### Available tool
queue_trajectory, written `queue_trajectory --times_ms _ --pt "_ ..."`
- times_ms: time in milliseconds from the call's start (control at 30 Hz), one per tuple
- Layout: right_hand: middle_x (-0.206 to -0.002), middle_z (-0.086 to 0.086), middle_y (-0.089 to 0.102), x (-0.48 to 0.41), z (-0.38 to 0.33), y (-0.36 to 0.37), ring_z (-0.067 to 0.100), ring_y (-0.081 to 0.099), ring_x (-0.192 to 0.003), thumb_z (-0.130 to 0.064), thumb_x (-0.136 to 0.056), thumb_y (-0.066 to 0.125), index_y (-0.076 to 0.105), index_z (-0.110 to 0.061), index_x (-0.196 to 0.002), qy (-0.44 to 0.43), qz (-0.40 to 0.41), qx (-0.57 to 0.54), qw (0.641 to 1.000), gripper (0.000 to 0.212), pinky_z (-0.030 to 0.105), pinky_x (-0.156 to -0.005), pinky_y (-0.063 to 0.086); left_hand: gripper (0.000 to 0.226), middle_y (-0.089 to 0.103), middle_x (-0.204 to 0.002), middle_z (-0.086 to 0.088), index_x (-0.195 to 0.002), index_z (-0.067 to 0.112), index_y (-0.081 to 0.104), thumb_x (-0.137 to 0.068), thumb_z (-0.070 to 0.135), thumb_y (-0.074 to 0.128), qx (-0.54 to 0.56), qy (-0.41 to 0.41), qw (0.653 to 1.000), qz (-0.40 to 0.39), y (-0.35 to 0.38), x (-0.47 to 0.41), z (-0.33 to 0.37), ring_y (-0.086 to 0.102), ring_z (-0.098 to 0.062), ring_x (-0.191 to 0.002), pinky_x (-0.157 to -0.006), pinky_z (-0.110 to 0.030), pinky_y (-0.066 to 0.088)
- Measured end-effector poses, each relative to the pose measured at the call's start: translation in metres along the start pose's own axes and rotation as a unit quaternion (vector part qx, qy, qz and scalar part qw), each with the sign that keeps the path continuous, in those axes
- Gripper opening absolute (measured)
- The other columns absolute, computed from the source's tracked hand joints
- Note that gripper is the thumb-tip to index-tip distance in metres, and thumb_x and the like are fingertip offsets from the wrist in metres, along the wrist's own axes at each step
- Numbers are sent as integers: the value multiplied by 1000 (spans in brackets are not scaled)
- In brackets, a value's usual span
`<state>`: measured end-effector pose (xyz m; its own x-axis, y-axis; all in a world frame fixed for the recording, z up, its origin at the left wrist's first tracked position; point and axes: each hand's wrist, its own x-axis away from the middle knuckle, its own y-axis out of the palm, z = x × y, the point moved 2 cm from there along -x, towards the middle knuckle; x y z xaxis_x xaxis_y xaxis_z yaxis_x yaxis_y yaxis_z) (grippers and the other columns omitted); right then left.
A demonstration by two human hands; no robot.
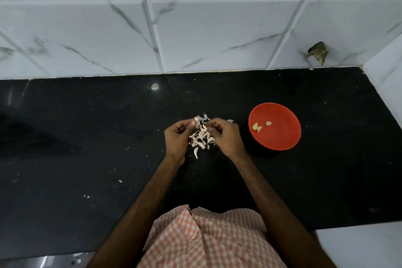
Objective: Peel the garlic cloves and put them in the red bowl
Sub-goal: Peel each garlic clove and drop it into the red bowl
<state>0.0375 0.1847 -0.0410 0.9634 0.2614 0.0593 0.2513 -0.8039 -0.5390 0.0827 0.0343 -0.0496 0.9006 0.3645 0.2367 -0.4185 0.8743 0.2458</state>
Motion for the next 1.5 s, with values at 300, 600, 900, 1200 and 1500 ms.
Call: queue_trajectory --times_ms 300,600,900,1200,1500 --pt "-92 -15 71 1 -17 10 1 67 -91 -21 -90 76 72 -16 -101 -21 29 -90 995 12 17 -81 53 16 77 -93 -13 -107 7 73 -91 5 72 -81 21 996 -19 -1 -1 0 71 -23 -75 -47 -25 51" --pt "-89 -10 74 -1 -13 6 7 69 -83 -27 -91 74 74 -20 -92 -14 56 82 995 7 38 -73 57 21 77 -95 3 -116 19 70 -101 10 59 -252 47 962 -94 2 4 12 75 -15 -79 -55 -47 62" --pt "-92 -9 75 -1 -23 7 9 70 -89 -18 -96 68 69 -19 -96 -42 22 133 990 2 34 -75 54 22 75 -87 -11 -95 9 62 -103 30 58 -197 -4 980 -14 -2 1 9 76 -29 -72 -46 -34 54" --pt "-98 -10 72 0 -25 14 4 66 -89 -51 -94 62 72 -18 -105 11 -27 28 999 36 29 -80 55 24 63 -74 6 -85 10 62 -100 28 62 -252 72 964 32 -3 -3 5 54 1 -63 -61 -20 45" --pt "-81 -2 67 -2 -29 17 10 60 -70 -25 -98 66 62 -8 -89 -14 61 83 995 19 29 -61 45 15 67 -86 10 -97 11 64 -105 15 52 -304 85 949 -1 10 0 7 63 3 -77 -68 -11 47"
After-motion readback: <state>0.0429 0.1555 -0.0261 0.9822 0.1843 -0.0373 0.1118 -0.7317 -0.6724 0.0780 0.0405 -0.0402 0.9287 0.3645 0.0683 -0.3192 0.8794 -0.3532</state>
